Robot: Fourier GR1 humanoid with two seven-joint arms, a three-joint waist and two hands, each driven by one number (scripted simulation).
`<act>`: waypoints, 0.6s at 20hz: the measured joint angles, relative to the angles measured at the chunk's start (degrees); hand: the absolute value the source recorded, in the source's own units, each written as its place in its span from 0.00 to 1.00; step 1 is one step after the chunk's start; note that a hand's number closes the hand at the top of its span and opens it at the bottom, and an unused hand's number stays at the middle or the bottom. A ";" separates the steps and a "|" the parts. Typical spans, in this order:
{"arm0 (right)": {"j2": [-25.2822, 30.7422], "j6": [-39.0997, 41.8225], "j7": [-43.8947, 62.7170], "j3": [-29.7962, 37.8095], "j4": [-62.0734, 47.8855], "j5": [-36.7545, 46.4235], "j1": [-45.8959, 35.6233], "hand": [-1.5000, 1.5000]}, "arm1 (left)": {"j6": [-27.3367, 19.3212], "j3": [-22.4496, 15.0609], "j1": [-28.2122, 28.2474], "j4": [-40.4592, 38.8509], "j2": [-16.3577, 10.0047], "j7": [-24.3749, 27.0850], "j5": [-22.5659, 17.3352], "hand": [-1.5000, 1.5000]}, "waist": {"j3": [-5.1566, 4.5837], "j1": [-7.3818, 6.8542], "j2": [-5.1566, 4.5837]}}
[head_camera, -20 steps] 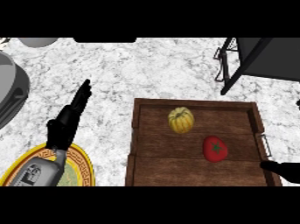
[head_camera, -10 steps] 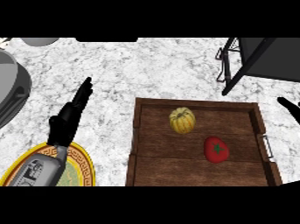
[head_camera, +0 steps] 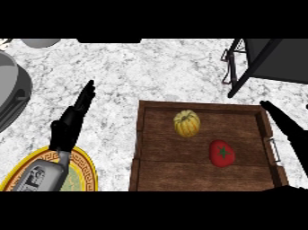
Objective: Pick the tomato from the tray and place it in the tiered shelf
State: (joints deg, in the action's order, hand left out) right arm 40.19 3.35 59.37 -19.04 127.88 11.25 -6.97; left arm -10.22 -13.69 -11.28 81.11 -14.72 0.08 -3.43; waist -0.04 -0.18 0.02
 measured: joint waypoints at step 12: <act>-9.90 2.19 2.30 -5.41 -0.86 12.14 -0.65 0.00 | 1.89 2.83 -0.60 -1.43 2.15 0.45 2.26 0.50 | 0.00 0.19 0.02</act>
State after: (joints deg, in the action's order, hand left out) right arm 30.29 5.54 61.66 -24.44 127.02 23.39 -7.62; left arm -8.33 -10.85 -11.88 79.68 -12.58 0.53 -1.17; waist -0.04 0.01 0.04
